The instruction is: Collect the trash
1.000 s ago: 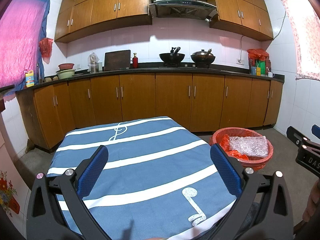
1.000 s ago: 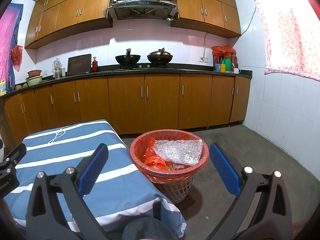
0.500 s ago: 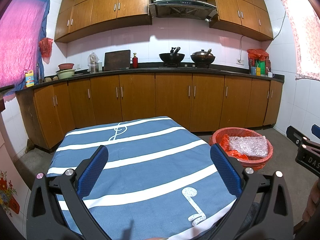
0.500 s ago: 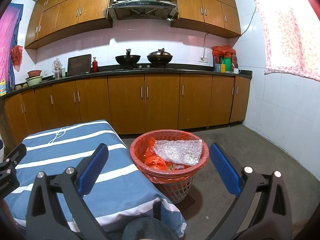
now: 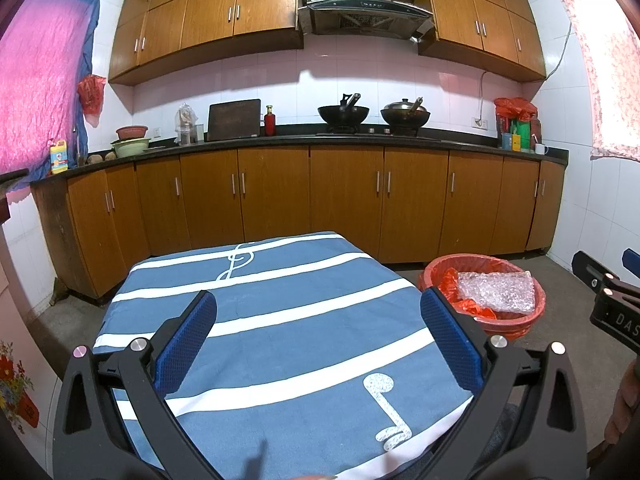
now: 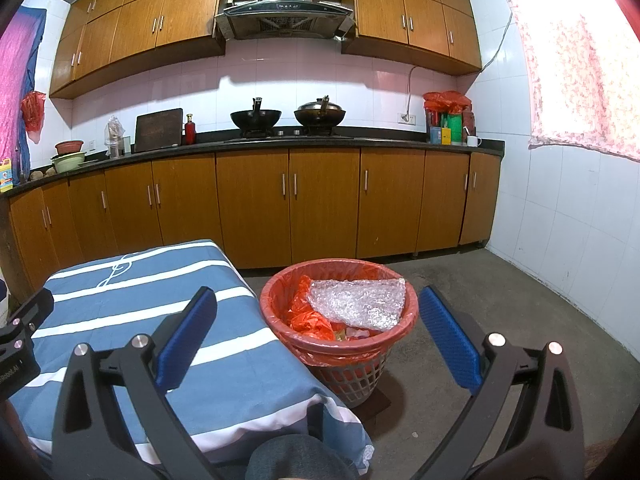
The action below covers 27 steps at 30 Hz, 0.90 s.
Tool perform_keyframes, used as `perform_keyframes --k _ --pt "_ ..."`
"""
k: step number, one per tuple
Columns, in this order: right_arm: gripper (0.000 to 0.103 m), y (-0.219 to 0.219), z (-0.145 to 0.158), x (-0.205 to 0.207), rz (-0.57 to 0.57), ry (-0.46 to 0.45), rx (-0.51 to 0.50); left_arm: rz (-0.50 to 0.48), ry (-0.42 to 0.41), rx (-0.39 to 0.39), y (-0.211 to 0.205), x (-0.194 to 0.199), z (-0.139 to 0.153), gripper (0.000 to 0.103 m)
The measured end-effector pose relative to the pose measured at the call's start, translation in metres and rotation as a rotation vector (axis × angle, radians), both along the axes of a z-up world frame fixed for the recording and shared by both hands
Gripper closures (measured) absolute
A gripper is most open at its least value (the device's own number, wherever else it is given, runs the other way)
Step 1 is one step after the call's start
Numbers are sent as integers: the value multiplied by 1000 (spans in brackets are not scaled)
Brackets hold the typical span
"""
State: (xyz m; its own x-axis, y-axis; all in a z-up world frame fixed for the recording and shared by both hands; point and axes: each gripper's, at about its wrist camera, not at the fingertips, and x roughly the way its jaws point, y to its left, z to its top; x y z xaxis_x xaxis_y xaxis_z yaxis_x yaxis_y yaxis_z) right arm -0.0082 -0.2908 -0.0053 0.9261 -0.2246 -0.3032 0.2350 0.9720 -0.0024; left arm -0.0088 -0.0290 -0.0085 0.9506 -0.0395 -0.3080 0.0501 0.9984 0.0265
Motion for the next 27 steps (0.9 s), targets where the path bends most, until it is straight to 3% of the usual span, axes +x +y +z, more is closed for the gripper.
perform_keyframes --k 27 --pt "4 1 0 0 0 2 2 4 4 -6 -3 -1 -3 2"
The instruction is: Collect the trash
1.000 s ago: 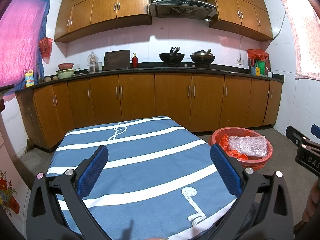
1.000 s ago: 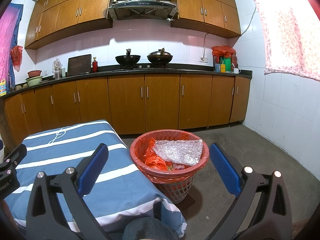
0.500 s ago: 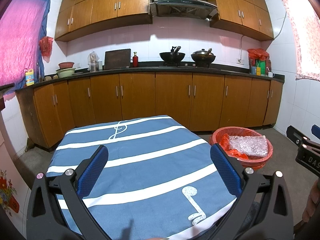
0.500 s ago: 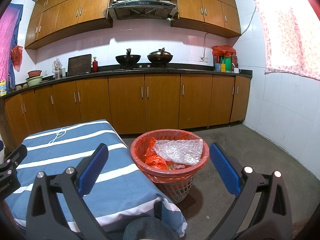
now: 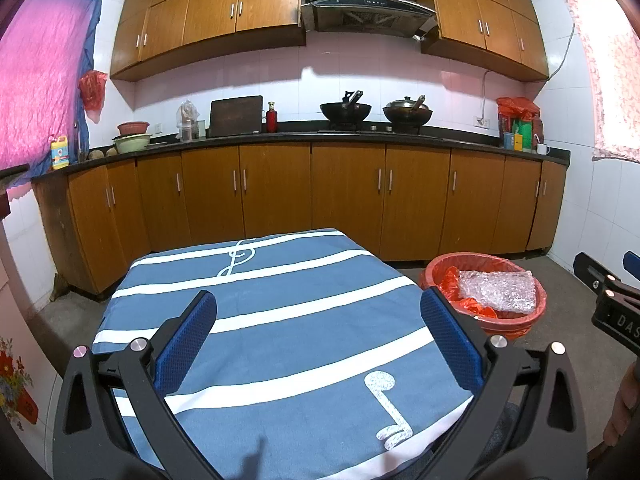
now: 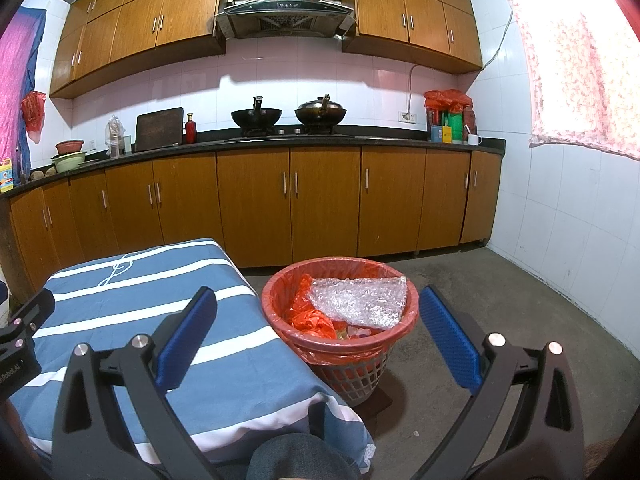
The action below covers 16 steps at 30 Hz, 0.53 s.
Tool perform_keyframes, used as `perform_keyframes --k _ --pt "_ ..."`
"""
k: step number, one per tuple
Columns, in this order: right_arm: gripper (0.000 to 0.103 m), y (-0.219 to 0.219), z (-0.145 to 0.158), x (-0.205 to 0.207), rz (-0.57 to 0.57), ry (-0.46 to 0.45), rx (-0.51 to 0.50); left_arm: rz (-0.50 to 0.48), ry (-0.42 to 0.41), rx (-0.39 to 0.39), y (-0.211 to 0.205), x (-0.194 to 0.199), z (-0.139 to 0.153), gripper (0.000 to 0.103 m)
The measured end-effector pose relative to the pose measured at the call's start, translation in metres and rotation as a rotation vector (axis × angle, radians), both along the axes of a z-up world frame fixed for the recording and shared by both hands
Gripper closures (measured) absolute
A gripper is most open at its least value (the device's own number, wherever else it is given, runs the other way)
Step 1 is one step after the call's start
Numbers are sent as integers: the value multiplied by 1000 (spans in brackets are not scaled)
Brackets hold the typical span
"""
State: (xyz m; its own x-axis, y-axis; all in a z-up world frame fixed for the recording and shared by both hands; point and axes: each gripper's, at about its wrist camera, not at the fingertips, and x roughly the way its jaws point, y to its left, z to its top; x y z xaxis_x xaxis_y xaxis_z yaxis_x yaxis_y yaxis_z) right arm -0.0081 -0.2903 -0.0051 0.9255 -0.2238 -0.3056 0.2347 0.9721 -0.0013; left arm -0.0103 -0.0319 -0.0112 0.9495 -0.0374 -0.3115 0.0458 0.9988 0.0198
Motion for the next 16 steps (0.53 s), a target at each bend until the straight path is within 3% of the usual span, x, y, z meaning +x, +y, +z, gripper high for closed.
perform_keyframes --k 16 --pt "4 0 1 0 0 0 1 9 6 -5 -1 -1 -2 2"
